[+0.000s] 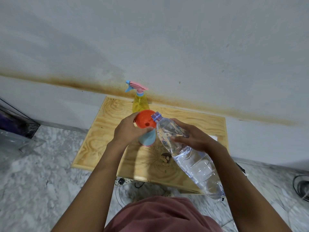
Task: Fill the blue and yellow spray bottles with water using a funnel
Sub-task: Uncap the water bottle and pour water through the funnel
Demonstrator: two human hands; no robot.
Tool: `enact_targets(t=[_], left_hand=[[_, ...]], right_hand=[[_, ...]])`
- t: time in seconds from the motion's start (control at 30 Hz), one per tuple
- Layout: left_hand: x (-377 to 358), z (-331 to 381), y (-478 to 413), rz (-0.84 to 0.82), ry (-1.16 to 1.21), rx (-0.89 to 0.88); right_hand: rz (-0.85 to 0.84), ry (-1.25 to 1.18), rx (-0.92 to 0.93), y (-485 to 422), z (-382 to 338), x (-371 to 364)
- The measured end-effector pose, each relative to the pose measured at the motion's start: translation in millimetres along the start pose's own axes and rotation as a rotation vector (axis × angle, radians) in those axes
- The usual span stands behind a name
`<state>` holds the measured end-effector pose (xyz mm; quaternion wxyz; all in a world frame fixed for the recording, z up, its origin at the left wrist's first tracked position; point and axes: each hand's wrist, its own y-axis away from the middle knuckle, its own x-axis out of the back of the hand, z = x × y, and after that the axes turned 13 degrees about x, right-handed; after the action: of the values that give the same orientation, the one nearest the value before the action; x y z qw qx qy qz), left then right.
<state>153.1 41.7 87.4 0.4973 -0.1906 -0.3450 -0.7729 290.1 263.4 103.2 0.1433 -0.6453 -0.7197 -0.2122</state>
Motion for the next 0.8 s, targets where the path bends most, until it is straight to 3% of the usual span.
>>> enact_targets(t=[0.8], left_hand=[[1.0,2.4,2.2,0.010,-0.011,0.005]], right_hand=[[-0.029,0.008,0.011,-1.5,3.2,6.0]])
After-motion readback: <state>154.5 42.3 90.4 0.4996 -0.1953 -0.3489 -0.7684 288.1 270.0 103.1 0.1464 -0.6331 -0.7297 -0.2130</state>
